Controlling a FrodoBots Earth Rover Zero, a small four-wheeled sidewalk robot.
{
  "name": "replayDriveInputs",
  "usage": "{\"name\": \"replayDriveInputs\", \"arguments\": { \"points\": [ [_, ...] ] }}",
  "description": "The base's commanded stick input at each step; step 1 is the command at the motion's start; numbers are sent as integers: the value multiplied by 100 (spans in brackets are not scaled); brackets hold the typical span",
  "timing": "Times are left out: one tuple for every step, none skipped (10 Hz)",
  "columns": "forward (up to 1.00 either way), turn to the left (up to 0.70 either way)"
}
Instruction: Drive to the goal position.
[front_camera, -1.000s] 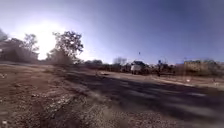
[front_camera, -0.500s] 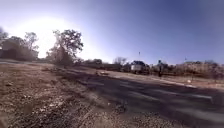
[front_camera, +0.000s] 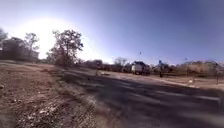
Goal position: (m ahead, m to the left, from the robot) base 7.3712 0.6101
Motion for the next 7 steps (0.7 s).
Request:
{"name": "replayDriveInputs", "arguments": {
  "points": [
    [50,0],
    [50,0],
    [50,0],
    [50,0],
    [50,0],
    [50,0],
    [50,0]
  ]
}}
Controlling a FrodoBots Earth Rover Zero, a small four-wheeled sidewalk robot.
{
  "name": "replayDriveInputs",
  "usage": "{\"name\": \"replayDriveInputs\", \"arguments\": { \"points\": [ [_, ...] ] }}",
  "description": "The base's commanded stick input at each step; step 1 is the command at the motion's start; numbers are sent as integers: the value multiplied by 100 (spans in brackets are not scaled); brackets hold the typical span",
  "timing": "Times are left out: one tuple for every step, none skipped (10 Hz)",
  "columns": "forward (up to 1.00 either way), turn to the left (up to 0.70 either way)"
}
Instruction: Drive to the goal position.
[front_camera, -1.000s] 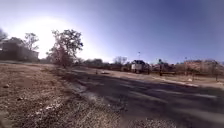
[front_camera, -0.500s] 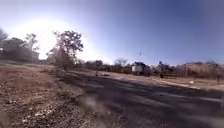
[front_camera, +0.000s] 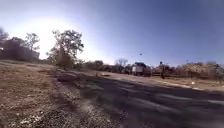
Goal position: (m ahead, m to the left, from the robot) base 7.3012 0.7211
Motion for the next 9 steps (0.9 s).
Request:
{"name": "replayDriveInputs", "arguments": {
  "points": [
    [50,0],
    [50,0],
    [50,0],
    [50,0],
    [50,0],
    [50,0],
    [50,0],
    [50,0],
    [50,0]
  ]
}}
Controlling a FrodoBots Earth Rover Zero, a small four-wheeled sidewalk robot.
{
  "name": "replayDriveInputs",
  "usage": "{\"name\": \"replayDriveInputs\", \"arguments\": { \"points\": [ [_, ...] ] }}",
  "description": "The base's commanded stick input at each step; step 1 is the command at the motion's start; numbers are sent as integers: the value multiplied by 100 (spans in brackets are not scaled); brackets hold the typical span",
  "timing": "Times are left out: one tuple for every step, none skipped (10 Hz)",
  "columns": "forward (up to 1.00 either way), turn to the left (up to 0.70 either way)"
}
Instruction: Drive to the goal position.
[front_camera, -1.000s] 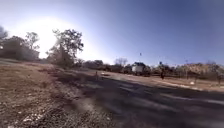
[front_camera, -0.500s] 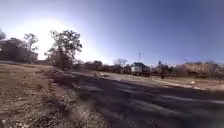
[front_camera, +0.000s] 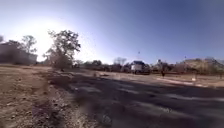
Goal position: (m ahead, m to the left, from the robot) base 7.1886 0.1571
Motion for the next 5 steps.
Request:
{"name": "replayDriveInputs", "arguments": {
  "points": [
    [50,0],
    [50,0],
    [50,0],
    [50,0],
    [50,0]
  ]
}}
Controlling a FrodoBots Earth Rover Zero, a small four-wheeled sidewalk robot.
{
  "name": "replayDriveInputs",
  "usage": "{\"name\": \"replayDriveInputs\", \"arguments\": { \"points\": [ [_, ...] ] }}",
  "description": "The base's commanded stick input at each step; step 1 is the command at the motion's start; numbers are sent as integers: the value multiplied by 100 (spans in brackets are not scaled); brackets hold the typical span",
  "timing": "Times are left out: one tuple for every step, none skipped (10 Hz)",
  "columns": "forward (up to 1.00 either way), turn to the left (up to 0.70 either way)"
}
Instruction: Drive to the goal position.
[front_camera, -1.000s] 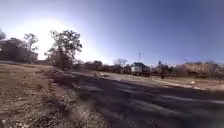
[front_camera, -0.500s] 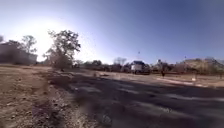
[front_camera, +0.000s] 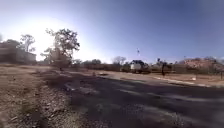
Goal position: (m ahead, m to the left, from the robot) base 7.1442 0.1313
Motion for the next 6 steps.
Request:
{"name": "replayDriveInputs", "arguments": {
  "points": [
    [50,0],
    [50,0],
    [50,0],
    [50,0],
    [50,0],
    [50,0]
  ]
}}
